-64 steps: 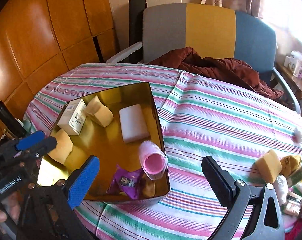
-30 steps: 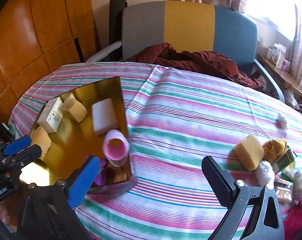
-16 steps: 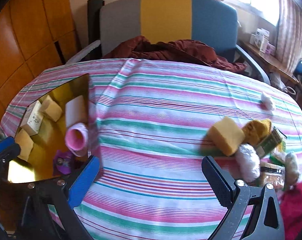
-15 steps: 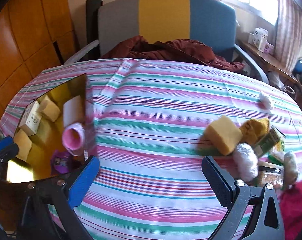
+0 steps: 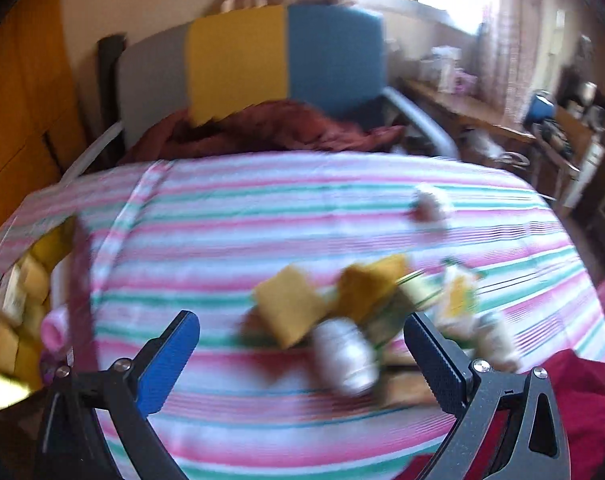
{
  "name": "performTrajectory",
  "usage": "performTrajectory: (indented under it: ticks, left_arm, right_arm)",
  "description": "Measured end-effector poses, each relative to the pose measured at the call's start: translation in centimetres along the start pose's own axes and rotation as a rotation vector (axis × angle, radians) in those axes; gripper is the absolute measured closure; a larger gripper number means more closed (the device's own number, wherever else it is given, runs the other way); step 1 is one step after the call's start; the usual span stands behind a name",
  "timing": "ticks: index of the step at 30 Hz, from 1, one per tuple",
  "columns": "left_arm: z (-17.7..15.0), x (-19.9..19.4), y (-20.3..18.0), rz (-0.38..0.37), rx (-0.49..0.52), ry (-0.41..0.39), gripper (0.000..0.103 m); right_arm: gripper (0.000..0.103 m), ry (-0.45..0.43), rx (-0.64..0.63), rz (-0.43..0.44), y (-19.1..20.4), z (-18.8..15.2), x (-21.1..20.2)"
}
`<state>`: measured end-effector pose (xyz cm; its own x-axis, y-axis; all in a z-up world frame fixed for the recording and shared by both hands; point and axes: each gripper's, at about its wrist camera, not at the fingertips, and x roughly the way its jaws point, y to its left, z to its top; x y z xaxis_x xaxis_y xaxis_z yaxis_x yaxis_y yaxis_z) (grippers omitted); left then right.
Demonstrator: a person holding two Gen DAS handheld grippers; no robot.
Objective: Organize objects
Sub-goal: 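Move both open tools over to the pile of remaining items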
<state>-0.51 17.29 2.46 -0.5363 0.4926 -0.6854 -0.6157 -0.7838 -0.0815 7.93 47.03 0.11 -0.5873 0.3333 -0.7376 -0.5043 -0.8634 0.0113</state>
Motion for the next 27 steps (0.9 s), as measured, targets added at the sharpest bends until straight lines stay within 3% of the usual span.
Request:
performTrajectory:
  ticks: [5, 9, 14, 17, 27]
  left_arm:
    - [1.7, 1.9, -4.0, -0.068, 0.082, 0.015, 0.053]
    - [2.5, 4.8, -7.3, -0.114, 0.136, 0.071, 0.053]
    - [2.5, 8.4, -10.4, -0.164, 0.171, 0.143, 0.052]
    - [2.7, 10.7, -11.5, -0.188, 0.166, 0.188, 0.044]
    - [4.1, 16.0, -14.6, -0.238, 0.198, 0.244, 0.021]
  right_arm:
    - [0.000, -0.038, 0.174, -0.069, -6.7, 0.6, 0.8]
    - [0.000, -0.061, 0.371, -0.027, -11.3, -0.4, 0.3]
    - [0.000, -0.153, 0.535, 0.008, -14.9, -1.2, -2.0]
    - [0.000, -0.124, 0.617, 0.001, -16.5, -1.6, -1.4]
    - [0.000, -0.003, 0.534, 0.045, -14.4, -1.2, 1.2]
